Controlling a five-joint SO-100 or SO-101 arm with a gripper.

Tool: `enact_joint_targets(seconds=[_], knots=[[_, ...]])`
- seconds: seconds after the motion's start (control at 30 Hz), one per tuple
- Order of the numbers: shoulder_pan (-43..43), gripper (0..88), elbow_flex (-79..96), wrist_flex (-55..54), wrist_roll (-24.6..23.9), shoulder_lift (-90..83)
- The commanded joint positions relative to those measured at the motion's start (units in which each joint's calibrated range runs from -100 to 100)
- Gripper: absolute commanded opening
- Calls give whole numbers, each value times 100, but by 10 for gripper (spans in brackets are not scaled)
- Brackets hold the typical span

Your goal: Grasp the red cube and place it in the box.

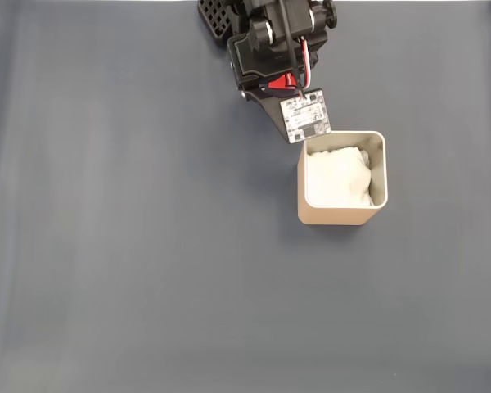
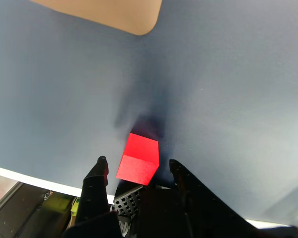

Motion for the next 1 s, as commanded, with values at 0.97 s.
enact_joint_targets(seconds=[0.97], knots=[[108,52,-259,-322,34,537]])
